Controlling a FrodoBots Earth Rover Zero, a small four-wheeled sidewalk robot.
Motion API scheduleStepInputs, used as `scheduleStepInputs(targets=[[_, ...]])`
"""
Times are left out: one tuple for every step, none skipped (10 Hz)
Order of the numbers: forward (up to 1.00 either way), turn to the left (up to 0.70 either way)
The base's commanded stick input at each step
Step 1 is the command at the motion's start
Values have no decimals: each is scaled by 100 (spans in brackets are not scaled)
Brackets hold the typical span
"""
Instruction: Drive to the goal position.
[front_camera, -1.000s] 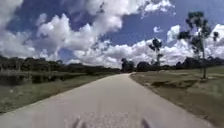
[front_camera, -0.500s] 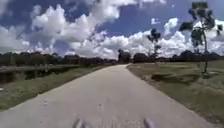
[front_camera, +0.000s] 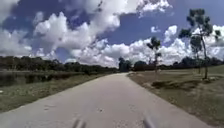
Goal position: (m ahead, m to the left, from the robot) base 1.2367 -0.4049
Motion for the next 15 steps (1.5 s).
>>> scheduleStepInputs(targets=[[70,0],[70,0],[70,0],[70,0],[70,0],[70,0],[70,0],[70,0],[70,0],[70,0],[70,0],[70,0],[70,0],[70,0],[70,0]])
